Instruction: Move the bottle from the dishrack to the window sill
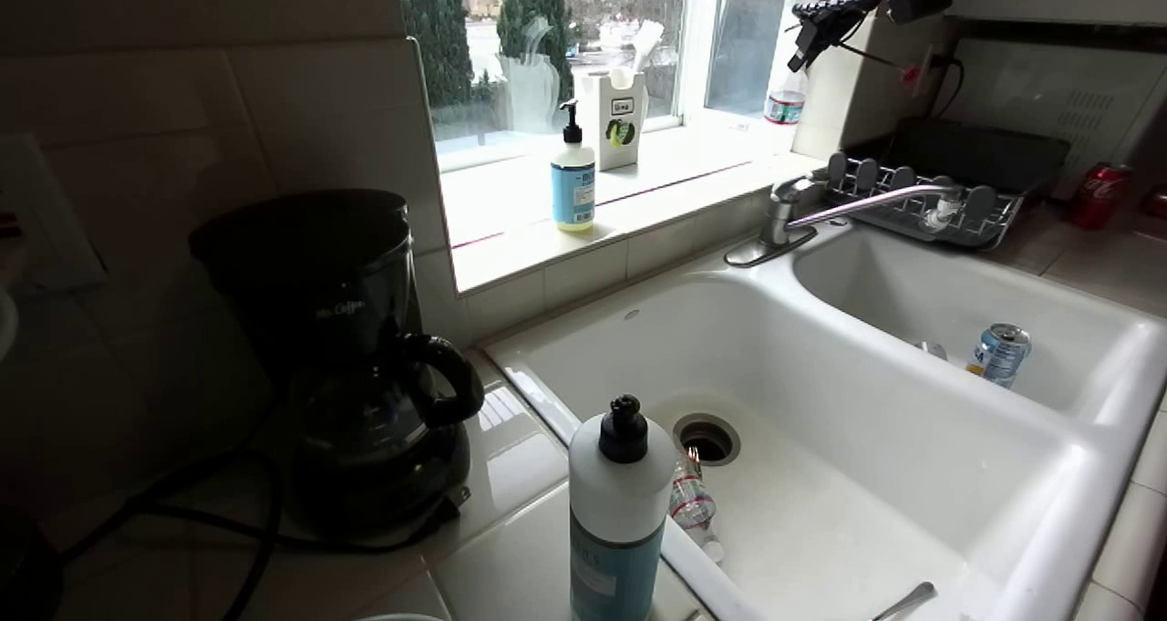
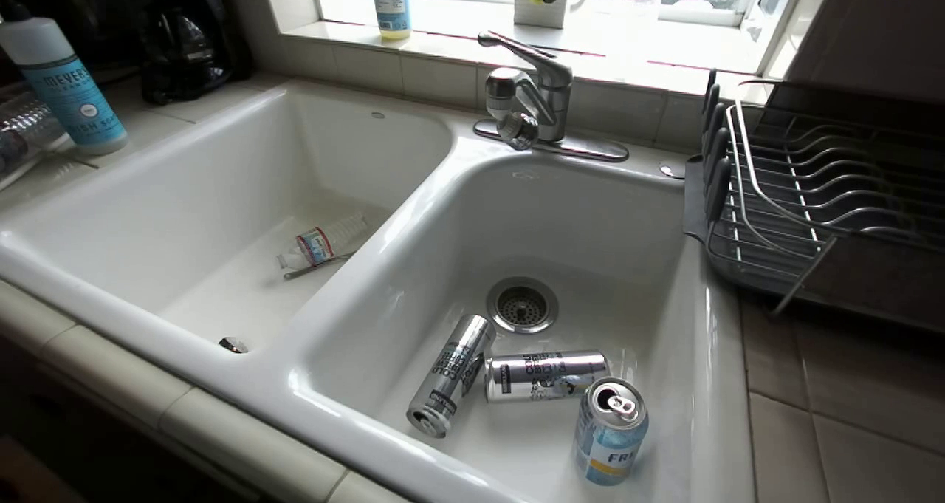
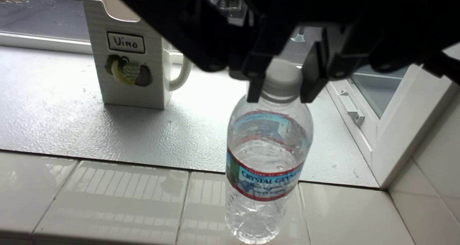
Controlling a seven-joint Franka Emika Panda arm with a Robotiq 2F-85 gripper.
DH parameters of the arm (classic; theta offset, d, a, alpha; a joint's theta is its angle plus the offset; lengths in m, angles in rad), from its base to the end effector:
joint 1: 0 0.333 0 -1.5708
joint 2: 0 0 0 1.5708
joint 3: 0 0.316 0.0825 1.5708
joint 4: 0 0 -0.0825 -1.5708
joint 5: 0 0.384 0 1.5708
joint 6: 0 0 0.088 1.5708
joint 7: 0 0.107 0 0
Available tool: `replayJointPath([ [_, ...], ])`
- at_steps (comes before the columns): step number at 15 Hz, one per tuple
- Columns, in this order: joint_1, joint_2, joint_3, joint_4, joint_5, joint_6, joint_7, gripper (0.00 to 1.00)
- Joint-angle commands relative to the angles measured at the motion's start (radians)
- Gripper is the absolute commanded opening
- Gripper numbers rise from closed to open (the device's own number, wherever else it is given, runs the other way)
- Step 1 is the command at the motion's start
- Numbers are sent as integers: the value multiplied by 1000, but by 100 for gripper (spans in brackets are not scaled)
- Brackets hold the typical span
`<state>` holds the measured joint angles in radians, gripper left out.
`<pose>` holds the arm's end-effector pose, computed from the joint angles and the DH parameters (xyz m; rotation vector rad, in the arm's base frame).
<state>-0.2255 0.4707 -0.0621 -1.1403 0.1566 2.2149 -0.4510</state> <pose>0.7115 -0.1919 0.6068 2.8963 0.1796 0.9108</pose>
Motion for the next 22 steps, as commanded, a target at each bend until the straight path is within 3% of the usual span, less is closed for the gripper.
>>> replayJointPath([
  [1, -12, 35, 14, 55, 21, -45, -23, 8],
  [19, -14, 69, 22, 96, 21, -60, -22, 8],
  [20, -15, 70, 23, 97, 23, -63, -23, 37],
  [21, -15, 70, 23, 98, 23, -66, -23, 58],
  [22, -15, 70, 23, 99, 23, -67, -22, 63],
])
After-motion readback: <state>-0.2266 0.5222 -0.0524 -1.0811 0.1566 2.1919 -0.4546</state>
